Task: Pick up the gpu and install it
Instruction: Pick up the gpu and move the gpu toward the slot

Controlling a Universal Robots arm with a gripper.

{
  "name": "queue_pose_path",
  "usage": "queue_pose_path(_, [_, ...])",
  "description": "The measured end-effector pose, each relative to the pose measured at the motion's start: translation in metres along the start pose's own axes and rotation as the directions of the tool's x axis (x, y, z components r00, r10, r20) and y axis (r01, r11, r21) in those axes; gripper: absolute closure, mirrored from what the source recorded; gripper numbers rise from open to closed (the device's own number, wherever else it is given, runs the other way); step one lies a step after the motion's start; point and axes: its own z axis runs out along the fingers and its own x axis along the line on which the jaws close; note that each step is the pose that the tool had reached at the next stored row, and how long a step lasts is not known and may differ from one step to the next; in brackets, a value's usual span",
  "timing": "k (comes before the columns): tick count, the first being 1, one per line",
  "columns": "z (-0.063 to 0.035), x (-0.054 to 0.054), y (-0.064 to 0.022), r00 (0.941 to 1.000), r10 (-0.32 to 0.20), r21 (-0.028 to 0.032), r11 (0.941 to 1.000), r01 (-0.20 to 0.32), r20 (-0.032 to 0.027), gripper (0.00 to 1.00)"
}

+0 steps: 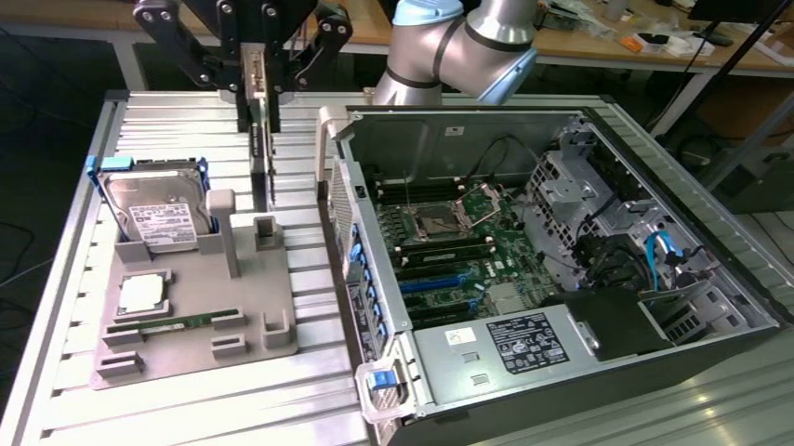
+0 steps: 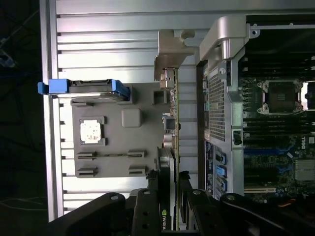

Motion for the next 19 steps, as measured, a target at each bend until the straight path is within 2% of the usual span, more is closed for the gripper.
queue_pose_path(3, [0.0, -0.011, 0.0003, 1.0, 0.0, 0.0, 1.0, 0.0, 0.0, 0.73])
queue_pose_path(19, [-0.0004, -0.053, 0.0013, 1.0, 0.0, 0.0, 1.0, 0.0, 0.0, 0.73])
